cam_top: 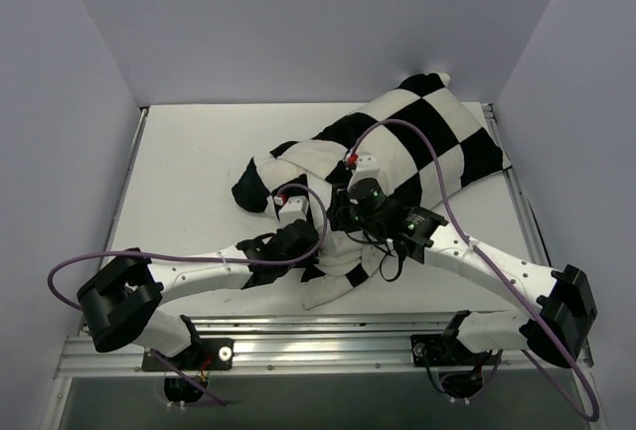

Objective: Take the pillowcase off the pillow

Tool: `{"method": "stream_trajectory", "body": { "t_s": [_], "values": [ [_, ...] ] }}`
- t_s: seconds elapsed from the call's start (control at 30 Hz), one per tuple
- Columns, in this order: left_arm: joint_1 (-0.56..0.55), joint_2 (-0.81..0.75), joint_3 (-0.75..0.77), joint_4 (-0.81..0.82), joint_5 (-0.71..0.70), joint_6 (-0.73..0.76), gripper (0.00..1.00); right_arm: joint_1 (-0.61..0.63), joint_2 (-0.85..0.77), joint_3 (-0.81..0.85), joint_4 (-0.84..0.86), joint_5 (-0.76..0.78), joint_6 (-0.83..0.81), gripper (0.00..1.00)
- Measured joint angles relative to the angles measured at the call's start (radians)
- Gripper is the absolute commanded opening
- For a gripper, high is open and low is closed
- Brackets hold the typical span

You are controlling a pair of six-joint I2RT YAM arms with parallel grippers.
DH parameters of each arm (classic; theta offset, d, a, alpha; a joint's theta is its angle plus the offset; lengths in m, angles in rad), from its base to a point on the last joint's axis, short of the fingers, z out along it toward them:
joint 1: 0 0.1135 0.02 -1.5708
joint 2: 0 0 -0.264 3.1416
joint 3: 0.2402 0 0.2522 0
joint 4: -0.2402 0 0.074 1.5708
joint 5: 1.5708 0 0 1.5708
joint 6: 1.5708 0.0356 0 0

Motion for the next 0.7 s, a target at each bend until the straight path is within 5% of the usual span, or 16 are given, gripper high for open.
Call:
{"method": "stream_trajectory", "body": {
  "t_s": [0.53, 0.7],
  "values": [
    [0.011, -0.002, -0.019, 0.038, 0.023, -0.009, 0.03, 0.112, -0.141, -0.281, -0.125, 0.115, 0.124, 0.39],
    [0.014, -0.004, -0.019, 0.040, 0.026, -0.009, 0.03, 0.122, -0.193, -0.282, -0.223, 0.113, 0.171, 0.47]
  ]
}}
